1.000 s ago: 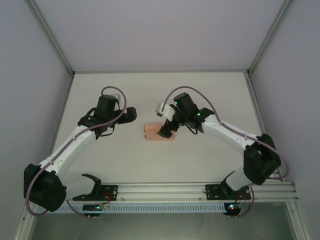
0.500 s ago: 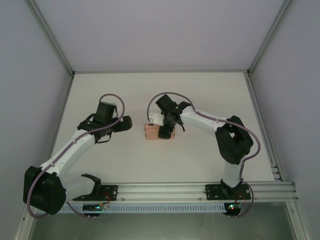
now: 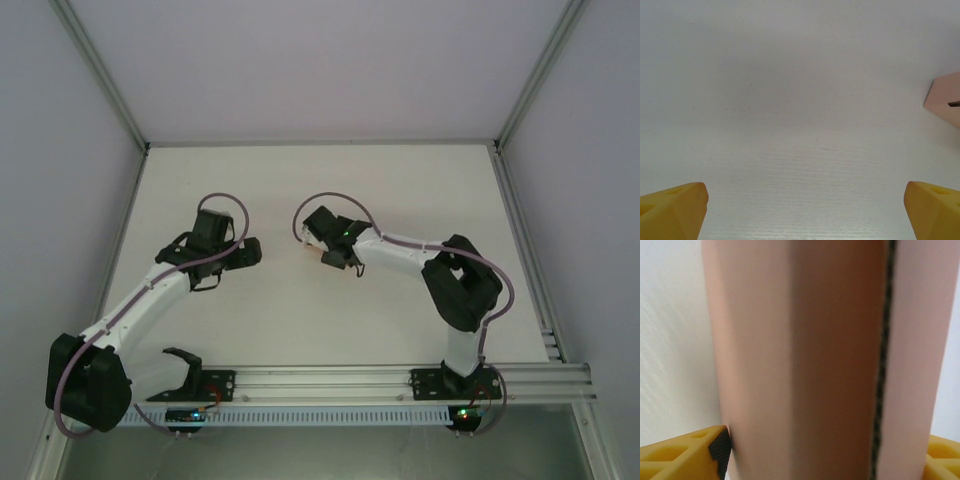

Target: Assemble paper box

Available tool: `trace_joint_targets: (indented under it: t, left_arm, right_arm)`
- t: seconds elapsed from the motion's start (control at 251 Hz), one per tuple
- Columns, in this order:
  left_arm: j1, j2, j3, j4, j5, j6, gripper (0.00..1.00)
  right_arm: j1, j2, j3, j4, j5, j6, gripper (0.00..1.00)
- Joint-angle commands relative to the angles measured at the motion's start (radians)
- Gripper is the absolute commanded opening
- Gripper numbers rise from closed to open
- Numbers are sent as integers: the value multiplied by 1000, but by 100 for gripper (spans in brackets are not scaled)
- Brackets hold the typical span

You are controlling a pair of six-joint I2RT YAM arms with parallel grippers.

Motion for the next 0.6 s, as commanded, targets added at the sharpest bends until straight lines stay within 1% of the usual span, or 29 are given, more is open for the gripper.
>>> trace_joint_targets:
  t: [0.0, 0.032, 0.239, 0.335, 0.407, 0.507, 0.599]
  left_arm:
    - [6, -24, -6, -19, -5, -16, 99]
    - [5, -21, -9, -17, -1, -17, 100]
    - [6, -27, -15, -15, 13, -25, 100]
    - [5, -37, -24, -15, 19, -31, 99]
    - [6, -48, -30, -11, 25, -33, 99]
    - [6, -60, -40, -9, 31, -39, 100]
    - [6, -68, -41, -17, 35, -40, 99]
  right_arm:
    - [67, 13, -3, -54, 180, 137, 80]
    - [93, 18, -1, -71, 216, 167, 82]
    - [209, 49, 13, -189, 396, 294, 83]
    - [238, 68, 37, -282, 416, 375, 84]
    - [259, 76, 49, -320, 379, 424, 87]
    - [295, 72, 37, -308, 297, 427, 91]
    - [316, 61, 23, -302, 178, 415, 96]
